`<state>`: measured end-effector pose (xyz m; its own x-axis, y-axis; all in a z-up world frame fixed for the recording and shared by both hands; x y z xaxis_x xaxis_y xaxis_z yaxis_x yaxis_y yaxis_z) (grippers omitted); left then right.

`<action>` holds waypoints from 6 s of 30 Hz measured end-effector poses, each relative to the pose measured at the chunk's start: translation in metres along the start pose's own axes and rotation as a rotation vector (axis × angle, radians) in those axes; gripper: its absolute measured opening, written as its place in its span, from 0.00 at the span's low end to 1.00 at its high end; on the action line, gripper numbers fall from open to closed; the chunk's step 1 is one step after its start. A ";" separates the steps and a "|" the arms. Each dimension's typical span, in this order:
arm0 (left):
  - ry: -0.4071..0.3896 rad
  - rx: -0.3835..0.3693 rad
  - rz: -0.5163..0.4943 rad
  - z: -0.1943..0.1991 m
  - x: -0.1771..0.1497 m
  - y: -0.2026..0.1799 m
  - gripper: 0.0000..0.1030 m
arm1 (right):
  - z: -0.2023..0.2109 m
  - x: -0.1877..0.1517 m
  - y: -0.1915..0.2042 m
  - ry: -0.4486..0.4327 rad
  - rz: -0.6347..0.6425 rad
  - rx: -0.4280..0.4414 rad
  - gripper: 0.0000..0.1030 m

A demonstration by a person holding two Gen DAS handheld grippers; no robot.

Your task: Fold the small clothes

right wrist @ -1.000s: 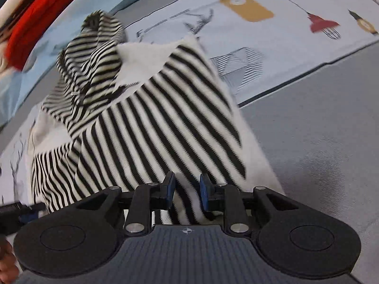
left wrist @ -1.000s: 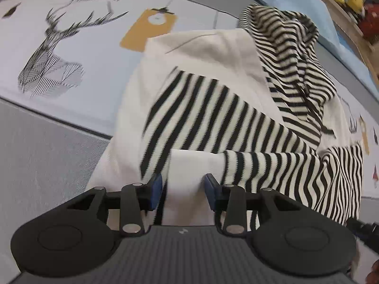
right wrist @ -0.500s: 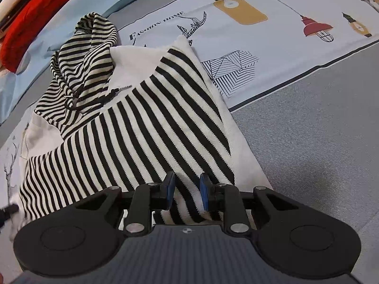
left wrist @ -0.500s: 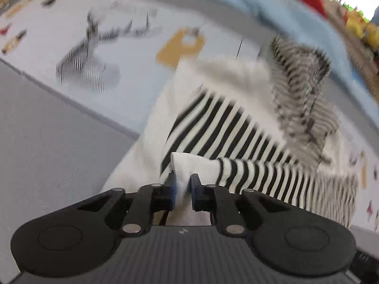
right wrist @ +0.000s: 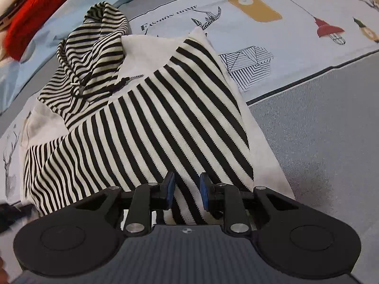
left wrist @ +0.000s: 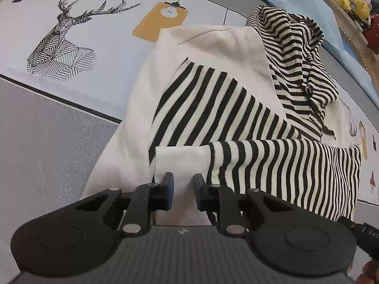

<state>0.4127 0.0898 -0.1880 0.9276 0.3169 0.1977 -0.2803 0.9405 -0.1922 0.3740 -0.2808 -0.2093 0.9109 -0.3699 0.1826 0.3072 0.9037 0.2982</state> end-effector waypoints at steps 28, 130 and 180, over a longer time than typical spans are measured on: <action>0.004 -0.026 -0.132 -0.005 -0.002 -0.030 0.26 | 0.002 -0.002 0.008 0.007 0.051 0.018 0.24; -0.275 -0.326 -0.082 0.041 0.050 -0.059 0.02 | 0.023 0.046 0.067 -0.159 -0.068 0.397 0.01; 0.037 -0.348 0.219 0.009 0.026 0.038 0.02 | 0.061 0.013 0.031 -0.174 -0.249 0.540 0.02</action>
<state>0.4242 0.1345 -0.1819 0.8654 0.4943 0.0822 -0.3779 0.7516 -0.5406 0.3791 -0.2705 -0.1405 0.7580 -0.6261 0.1831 0.2802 0.5660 0.7753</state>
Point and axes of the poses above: each gripper's, at about its wrist camera, not at the fingertips, and z roughly against the way its jaws point, y to its left, x to its top, the point moved 8 cm from there along -z, roughly the way its jaws point, and after that the axes turned 7 degrees about y, right-handed, at the moved point
